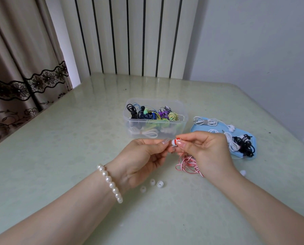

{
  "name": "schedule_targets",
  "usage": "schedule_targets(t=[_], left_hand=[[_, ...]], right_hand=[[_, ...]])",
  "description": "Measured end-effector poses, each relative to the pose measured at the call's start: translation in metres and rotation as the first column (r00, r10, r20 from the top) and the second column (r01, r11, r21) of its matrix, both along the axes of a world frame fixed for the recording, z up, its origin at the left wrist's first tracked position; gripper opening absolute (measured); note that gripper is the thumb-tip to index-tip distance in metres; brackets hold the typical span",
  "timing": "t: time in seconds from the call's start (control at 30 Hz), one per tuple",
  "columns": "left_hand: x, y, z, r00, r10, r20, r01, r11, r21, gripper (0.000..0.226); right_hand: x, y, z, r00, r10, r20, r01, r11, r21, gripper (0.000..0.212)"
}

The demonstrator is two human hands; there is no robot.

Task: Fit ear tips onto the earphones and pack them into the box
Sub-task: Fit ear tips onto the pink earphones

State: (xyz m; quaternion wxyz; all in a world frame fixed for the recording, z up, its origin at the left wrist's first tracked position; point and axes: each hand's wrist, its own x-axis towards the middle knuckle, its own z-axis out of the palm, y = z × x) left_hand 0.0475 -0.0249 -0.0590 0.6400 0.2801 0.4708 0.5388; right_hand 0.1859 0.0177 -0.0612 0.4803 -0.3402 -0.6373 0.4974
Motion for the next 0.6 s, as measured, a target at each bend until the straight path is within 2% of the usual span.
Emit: schedule_targets(t=[0.6], left_hand=[[0.0073, -0.0029, 0.0042, 0.989, 0.029, 0.147, -0.029, 1.000, 0.002, 0.013]], right_hand=[[-0.0057, -0.0077, 0.0010, 0.983, -0.180, -0.047, 0.182, 0.982, 0.052, 0.030]])
